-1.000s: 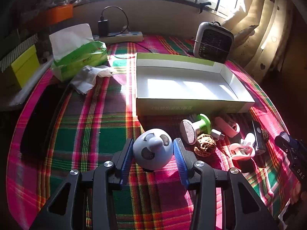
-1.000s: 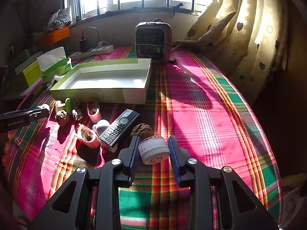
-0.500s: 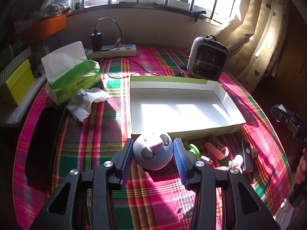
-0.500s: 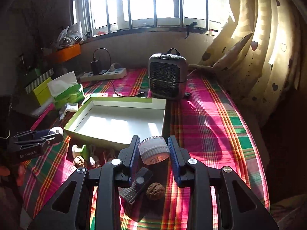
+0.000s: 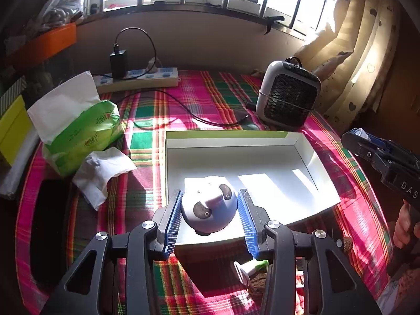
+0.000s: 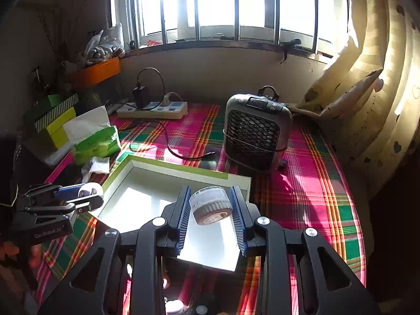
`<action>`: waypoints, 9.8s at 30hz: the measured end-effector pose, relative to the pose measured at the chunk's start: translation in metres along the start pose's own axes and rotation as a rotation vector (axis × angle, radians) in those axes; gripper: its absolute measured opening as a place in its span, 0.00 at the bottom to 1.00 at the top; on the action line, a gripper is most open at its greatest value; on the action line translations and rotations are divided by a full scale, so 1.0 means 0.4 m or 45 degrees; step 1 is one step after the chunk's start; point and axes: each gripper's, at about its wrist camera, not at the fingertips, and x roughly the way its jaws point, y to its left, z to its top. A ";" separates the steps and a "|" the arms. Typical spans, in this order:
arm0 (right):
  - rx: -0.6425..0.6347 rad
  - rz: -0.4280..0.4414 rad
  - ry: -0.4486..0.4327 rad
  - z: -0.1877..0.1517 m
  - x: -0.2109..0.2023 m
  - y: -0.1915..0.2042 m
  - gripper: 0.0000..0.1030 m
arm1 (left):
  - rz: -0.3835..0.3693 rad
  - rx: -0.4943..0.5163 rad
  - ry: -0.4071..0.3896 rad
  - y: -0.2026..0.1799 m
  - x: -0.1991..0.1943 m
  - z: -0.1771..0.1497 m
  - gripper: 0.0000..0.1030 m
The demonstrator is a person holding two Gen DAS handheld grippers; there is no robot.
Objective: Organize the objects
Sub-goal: 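Close the left tool on the white mouse gadget while the right tool lifts the jar, then lower both held objects into the box and open both tools, then withdraw both tools from the box toward the walnuts, then close the right tool on a walnut while the left tool grasps another walnut, then lift both walnuts off the cloth toward the box, then lower both walnuts into the box beside the white objects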
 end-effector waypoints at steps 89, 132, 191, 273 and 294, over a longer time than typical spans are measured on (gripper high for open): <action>0.146 -0.122 0.160 -0.113 0.040 -0.019 0.53 | 0.009 -0.052 -0.013 0.017 -0.014 -0.042 0.47; 0.224 -0.184 0.216 -0.345 -0.067 -0.050 0.57 | -0.173 -0.061 0.183 -0.076 -0.009 -0.226 0.48; 0.167 -0.177 0.216 -0.360 -0.070 -0.054 0.30 | -0.041 -0.059 0.129 -0.051 0.010 -0.205 0.39; 0.102 -0.042 0.072 -0.224 -0.087 0.002 0.30 | 0.007 0.042 0.006 -0.059 -0.045 -0.118 0.27; -0.010 0.062 0.097 -0.081 0.058 0.056 0.30 | 0.020 0.018 0.030 -0.019 0.031 -0.037 0.27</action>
